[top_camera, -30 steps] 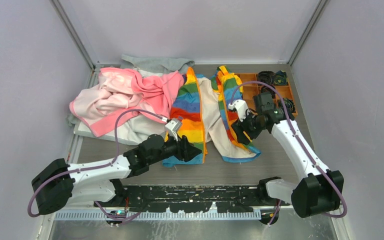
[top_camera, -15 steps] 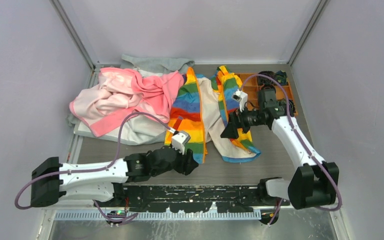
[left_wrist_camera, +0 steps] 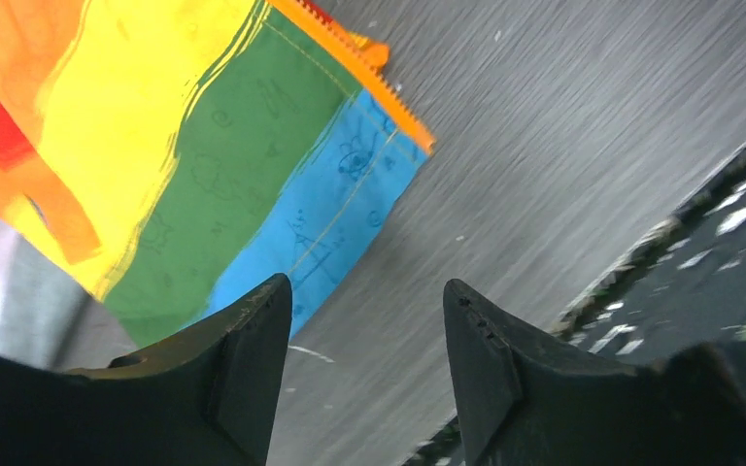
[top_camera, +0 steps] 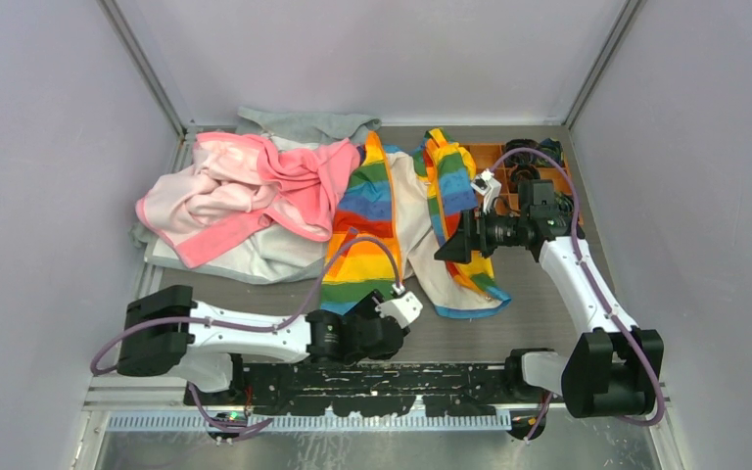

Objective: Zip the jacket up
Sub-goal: Pick up the jacket from the center of the board.

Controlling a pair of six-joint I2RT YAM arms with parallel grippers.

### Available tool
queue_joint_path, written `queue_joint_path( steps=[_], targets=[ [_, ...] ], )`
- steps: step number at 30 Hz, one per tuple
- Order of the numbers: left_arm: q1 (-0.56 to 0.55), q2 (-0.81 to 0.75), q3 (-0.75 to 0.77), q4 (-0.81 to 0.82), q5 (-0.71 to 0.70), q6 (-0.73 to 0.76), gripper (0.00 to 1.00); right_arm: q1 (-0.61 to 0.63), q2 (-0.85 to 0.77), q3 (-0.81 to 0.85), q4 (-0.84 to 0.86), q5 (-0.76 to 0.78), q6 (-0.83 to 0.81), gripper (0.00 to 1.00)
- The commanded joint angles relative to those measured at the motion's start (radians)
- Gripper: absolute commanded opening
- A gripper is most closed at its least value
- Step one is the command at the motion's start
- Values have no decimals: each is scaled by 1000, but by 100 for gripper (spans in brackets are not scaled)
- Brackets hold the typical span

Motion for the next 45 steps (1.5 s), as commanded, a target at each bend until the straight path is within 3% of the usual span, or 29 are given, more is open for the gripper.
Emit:
queue_joint_path(
  steps=[1, 7, 12, 16, 19, 22, 24, 31, 37, 41, 45],
  targets=[
    [-7, 48, -18, 21, -109, 357, 60, -1, -24, 25, 25, -38, 7, 100],
    [-7, 40, -130, 261, -75, 612, 61, -2, -13, 25, 22, -43, 1, 100],
    [-6, 69, -204, 420, -23, 637, 62, -2, -8, 26, 21, -51, 0, 100],
    [-7, 152, -219, 519, -98, 649, 61, -2, -6, 25, 20, -58, -2, 100],
    [-7, 201, -210, 567, -141, 678, 55, -1, -5, 25, 18, -59, -5, 100],
    [-7, 224, -197, 580, -179, 688, 43, -2, -4, 24, 15, -61, -9, 100],
    [-7, 224, -192, 572, -191, 684, 31, -2, -4, 24, 14, -64, -9, 100],
    [-14, 129, -192, 500, -88, 595, 22, -2, 7, 22, 12, -86, -7, 100],
    [-14, 61, -200, 494, -30, 516, 2, 0, 14, -2, 53, -110, 35, 100],
    [-13, 44, -196, 497, -34, 451, 0, 3, 27, -30, 105, -134, 91, 100],
    [-12, 23, -196, 510, -63, 348, 0, 20, 35, -90, 251, -144, 247, 100]
  ],
)
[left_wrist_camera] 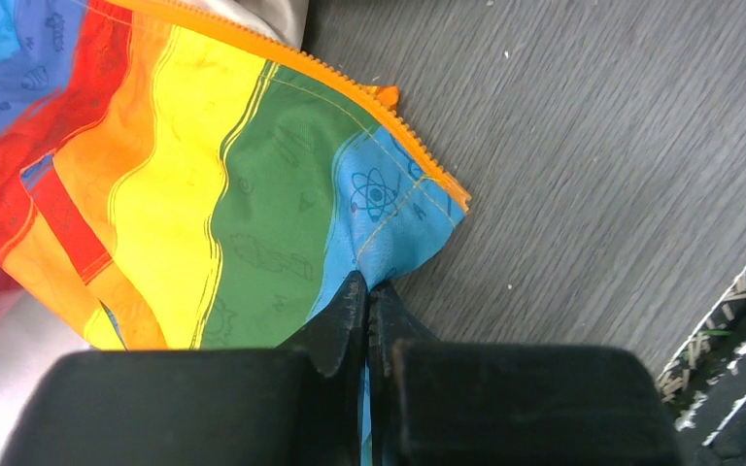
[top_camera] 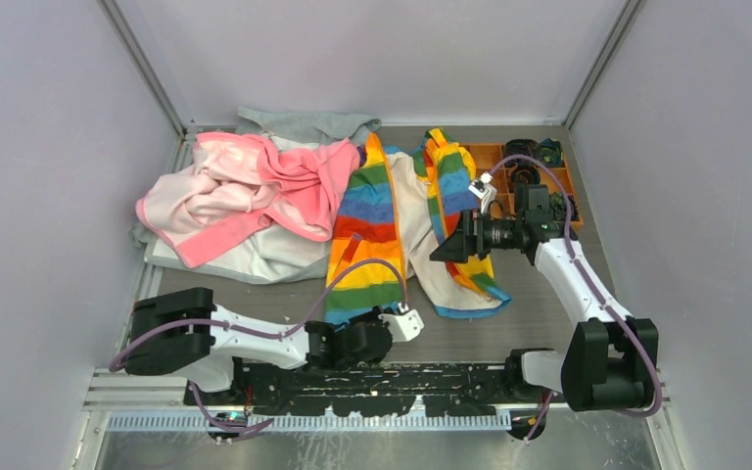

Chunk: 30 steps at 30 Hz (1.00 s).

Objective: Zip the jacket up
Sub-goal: Pick up the jacket from the center of the board.

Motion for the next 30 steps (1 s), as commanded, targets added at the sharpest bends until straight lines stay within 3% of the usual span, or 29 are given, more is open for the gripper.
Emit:
queue_joint_path(
  steps=[1, 7, 11, 18, 30],
  targets=[
    [-4, -57, 12, 44, -19, -161, 0, 25, 10, -61, 194, -43, 183, 100],
    [9, -105, 2, 56, -27, -332, 0, 93, 70, -97, 270, -15, 272, 100],
    [24, -142, -24, 96, -9, -393, 0, 115, 112, -138, 398, 33, 435, 100],
    [63, -191, -75, 178, 23, -487, 0, 162, 165, -173, 516, 23, 567, 100],
    [110, -235, -131, 289, 67, -561, 0, 224, 227, -162, 554, 16, 678, 98]
  ],
)
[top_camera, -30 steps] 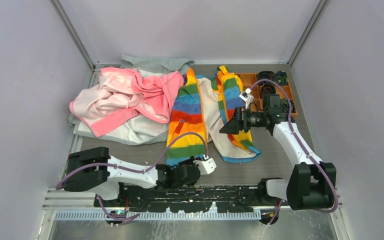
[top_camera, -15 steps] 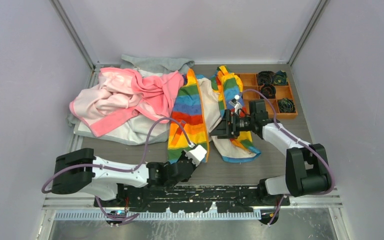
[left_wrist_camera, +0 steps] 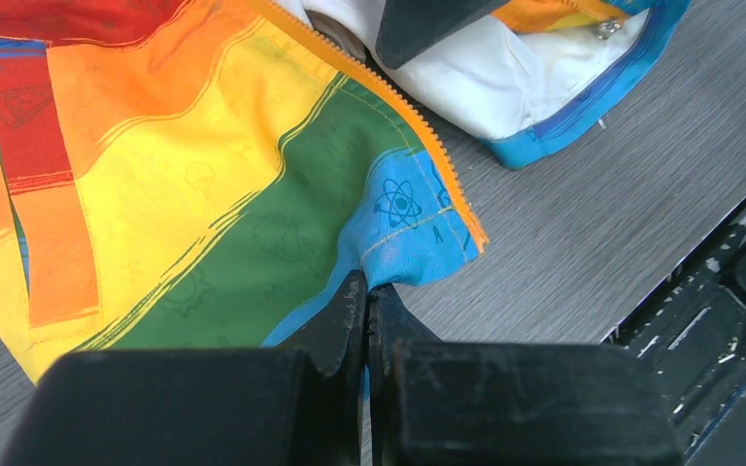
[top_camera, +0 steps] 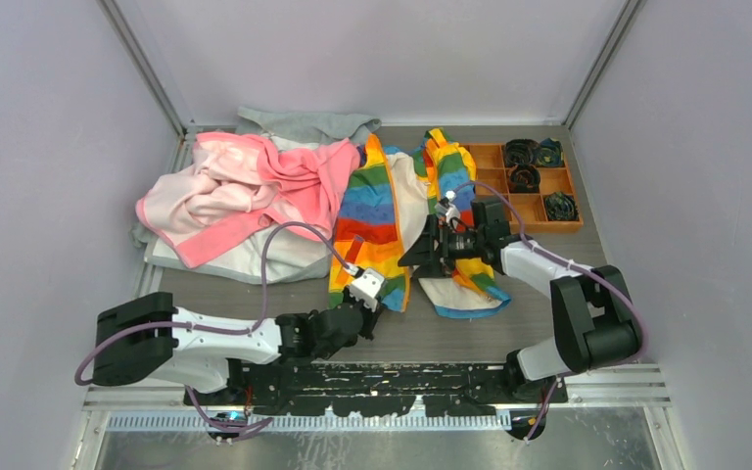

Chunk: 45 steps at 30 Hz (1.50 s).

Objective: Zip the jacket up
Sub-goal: Pick up the jacket from the center of the board.

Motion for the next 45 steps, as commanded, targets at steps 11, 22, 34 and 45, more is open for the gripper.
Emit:
queue_joint_path(
  steps=[11, 22, 34, 45],
  targets=[
    [11, -83, -23, 149, 26, -30, 0, 28, 43, 37, 36, -5, 95, 97],
    [11, -13, -5, 188, 86, -16, 0, 69, 76, 40, 96, -40, 176, 82],
    [13, 34, 10, 180, 128, -34, 28, 81, 91, 46, 59, -16, 130, 48],
    [27, -1, -27, 187, 172, -69, 45, 115, 132, 96, -136, 46, -25, 44]
  ],
)
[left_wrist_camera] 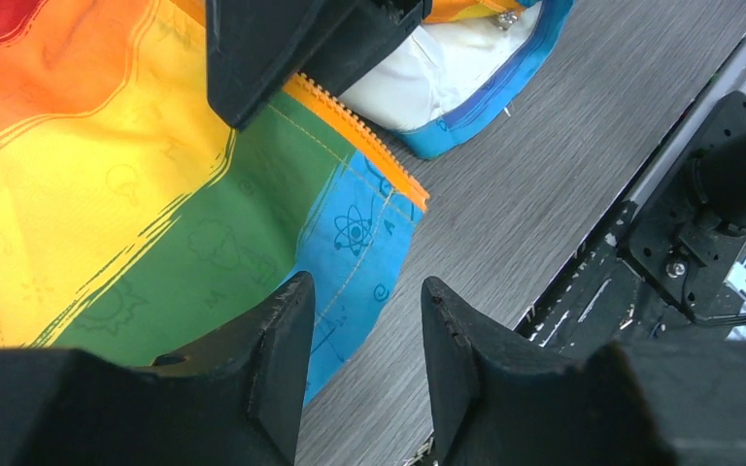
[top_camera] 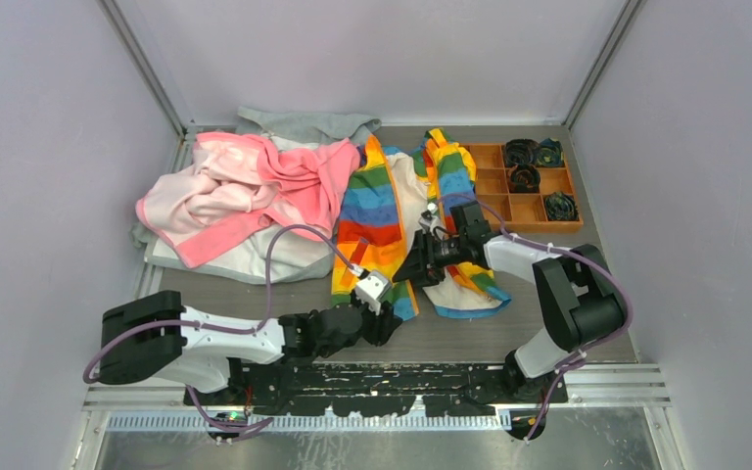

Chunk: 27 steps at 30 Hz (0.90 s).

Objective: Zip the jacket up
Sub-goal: Pick up the jacket from the center of the board.

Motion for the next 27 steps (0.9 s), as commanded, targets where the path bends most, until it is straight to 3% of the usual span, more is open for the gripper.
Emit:
queue_joint_path(
  steps=[1, 11, 16, 27],
  targets=[
    [10, -33, -8, 76, 10, -25, 45, 18, 7, 53, -80, 33, -92, 43],
    [47, -97, -40, 75, 12, -73, 41, 36, 24, 76, -179, 155, -183, 47],
    [89, -131, -52, 68, 76, -148, 46, 51, 46, 83, -194, 161, -195, 44],
    [141, -148, -62, 68, 192, -282, 64, 58, 46, 96, -184, 109, -224, 9]
  ],
)
